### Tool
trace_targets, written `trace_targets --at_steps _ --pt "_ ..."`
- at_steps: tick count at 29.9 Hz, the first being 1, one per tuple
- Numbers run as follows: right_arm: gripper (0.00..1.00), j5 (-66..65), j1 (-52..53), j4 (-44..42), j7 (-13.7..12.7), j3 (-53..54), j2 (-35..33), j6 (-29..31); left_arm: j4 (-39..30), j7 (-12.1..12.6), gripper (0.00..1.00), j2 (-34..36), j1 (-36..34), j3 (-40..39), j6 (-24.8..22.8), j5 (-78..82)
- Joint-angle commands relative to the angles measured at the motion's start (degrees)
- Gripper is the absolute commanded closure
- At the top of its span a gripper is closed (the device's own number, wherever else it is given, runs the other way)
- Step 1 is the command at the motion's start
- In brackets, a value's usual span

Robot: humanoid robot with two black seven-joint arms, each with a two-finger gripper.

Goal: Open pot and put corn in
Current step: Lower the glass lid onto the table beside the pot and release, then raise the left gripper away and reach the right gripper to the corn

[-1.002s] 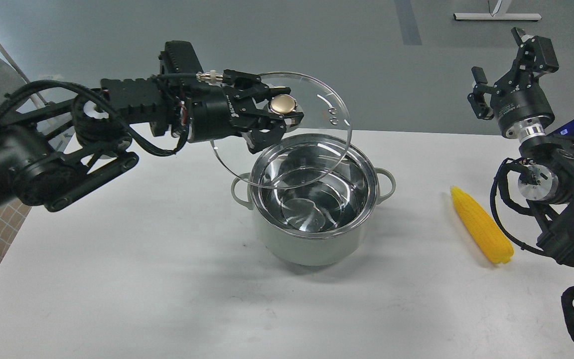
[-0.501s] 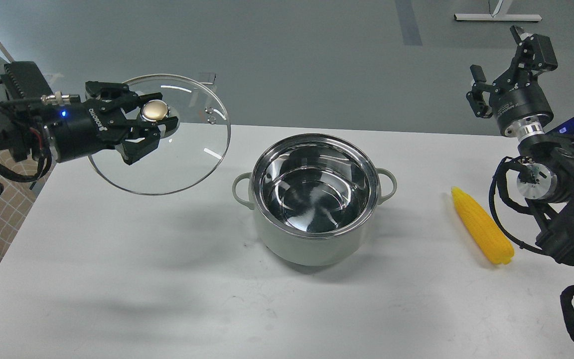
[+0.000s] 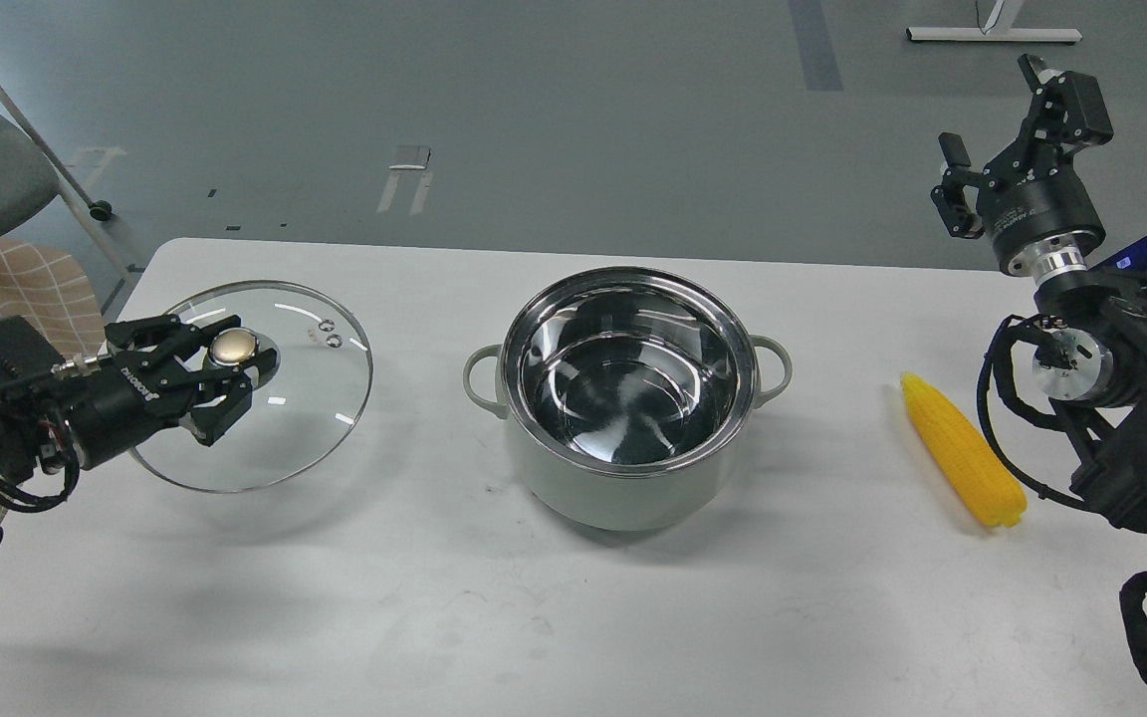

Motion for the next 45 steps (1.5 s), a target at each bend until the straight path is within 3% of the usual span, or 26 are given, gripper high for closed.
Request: trace_targets --at_steps 1,12,17,21,24,27,32,38,40,44,45 --pt "0.00 -0.1 -0.2 0.0 0.0 0.0 -0.1 0.0 3.3 0.0 0.73 -3.8 1.2 0.2 0.5 -1.0" --pt "0.00 -0.1 -0.6 0.0 0.0 0.0 -0.2 0.0 8.6 0.0 0.71 -8.4 1.8 0.1 0.5 -1.2" --pt "0.00 -0.1 -0.6 0.0 0.0 0.0 -0.2 0.0 8.8 0.0 0.55 -8.6 1.8 0.2 0.5 -1.2" --pt "0.00 -0.1 -0.6 0.0 0.0 -0.1 -0.2 0.0 8.8 0.0 0.31 -8.7 1.8 0.3 0.5 -1.5" --pt "0.00 -0.1 -0.6 -0.1 0.0 -0.1 -0.2 0.0 8.8 0.0 0.23 -8.6 1.8 0.7 0.5 -2.4" --pt "0.00 -0.1 -0.6 -0.1 0.0 0.0 -0.2 0.0 8.8 0.0 0.17 -8.6 1.8 0.6 0.5 -2.5" --pt "0.00 -0.1 -0.6 -0.1 0.0 0.0 -0.4 0.0 8.0 0.0 0.17 -7.7 0.4 -0.3 0.5 -6.4" --pt "0.00 -0.1 0.3 0.1 0.0 -0.1 -2.0 0.1 5.4 0.0 0.14 -4.4 -11.0 -0.3 0.5 -20.1" --pt "0.00 -0.1 0.7 0.2 0.0 -0.1 -2.8 0.1 4.2 0.0 0.14 -3.5 -15.7 -0.3 -2.0 -25.9" --pt "0.00 -1.0 3.1 1.6 0.0 -3.0 -5.5 0.3 1.7 0.0 0.12 -4.0 -25.7 -0.7 -12.4 -43.4" --pt "0.00 -1.1 3.1 1.6 0.0 -3.0 -5.5 0.3 1.7 0.0 0.12 -4.0 -25.7 -0.7 -12.4 -43.5"
